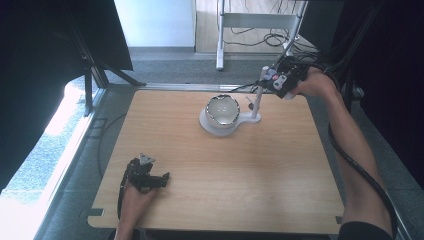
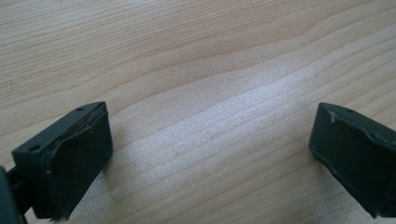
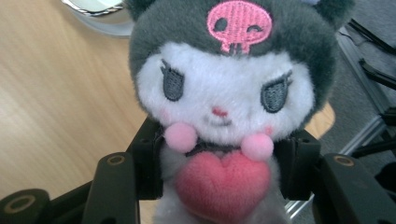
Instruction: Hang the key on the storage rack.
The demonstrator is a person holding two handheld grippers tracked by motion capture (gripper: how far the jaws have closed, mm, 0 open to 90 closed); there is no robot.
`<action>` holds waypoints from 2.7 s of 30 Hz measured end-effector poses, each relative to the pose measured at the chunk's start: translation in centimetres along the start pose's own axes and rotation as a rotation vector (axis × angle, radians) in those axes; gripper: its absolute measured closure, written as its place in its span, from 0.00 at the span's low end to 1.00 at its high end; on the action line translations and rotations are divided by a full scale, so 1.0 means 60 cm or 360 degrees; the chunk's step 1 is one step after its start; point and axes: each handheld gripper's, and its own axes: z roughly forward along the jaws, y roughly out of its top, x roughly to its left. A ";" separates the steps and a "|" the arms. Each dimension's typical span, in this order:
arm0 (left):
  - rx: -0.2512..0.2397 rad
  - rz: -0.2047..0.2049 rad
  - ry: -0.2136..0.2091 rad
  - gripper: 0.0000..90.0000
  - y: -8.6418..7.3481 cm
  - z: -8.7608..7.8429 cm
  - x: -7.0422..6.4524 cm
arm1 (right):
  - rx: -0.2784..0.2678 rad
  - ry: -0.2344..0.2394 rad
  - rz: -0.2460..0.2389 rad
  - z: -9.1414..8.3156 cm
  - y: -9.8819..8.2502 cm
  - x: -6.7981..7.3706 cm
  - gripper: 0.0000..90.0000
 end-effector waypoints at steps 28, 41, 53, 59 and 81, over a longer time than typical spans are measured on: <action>-0.0006 -0.0001 0.0003 0.00 0.000 0.001 0.000 | 0.0196 0.0093 -0.0021 0.131 -0.003 0.036 0.48; -0.0003 -0.0003 0.0002 0.00 0.000 0.000 0.000 | 0.0191 0.0047 0.0061 0.184 -0.021 0.030 0.35; -0.0003 -0.0003 0.0003 0.00 0.000 0.000 0.000 | 0.0109 0.0035 0.0042 0.170 -0.047 0.032 0.20; -0.0003 -0.0003 0.0003 0.00 0.000 0.000 0.000 | 0.0063 0.0035 0.0010 0.160 -0.060 0.049 0.17; -0.0020 -0.0028 0.0017 0.03 -0.001 -0.002 0.001 | -0.0105 0.0052 -0.0049 0.125 -0.120 0.107 0.15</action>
